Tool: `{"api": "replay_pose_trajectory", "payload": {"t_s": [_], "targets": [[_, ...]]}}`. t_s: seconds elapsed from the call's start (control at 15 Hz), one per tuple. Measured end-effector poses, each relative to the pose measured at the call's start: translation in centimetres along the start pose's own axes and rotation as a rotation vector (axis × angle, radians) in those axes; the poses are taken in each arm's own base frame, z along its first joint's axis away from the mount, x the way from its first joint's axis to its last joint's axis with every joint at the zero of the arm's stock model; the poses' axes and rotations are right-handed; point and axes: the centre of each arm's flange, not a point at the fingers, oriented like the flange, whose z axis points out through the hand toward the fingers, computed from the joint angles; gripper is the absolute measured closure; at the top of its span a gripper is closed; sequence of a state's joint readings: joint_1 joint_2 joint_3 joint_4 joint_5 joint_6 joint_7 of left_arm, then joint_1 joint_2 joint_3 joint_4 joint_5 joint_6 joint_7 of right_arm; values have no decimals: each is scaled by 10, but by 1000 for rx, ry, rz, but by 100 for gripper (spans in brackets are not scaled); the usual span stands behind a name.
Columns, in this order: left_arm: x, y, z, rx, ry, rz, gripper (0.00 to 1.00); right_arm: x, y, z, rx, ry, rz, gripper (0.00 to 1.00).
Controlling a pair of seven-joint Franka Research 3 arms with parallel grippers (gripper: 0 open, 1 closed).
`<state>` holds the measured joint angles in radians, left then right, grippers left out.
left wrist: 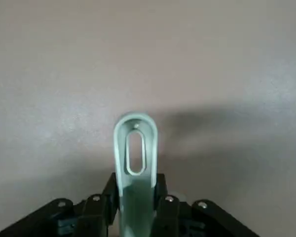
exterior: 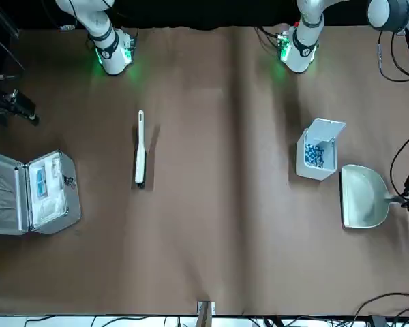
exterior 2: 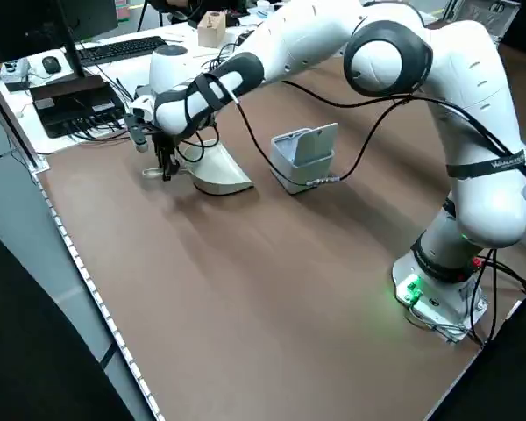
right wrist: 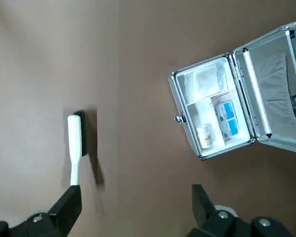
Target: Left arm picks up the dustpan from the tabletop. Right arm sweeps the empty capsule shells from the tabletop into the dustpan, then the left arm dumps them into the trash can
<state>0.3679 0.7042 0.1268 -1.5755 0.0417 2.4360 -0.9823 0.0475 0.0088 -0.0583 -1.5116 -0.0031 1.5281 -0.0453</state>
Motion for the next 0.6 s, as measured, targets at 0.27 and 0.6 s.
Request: {"api": "replay_pose_trajectory", "payload": {"t_s": [0.27, 0.6], "targets": [[-2, -4, 1, 7, -6, -1, 66, 0, -3, 0, 0, 0, -6, 1], [-1, -4, -3, 3, -3, -2, 40, 0, -2, 0, 0, 3, -3, 1]]}}
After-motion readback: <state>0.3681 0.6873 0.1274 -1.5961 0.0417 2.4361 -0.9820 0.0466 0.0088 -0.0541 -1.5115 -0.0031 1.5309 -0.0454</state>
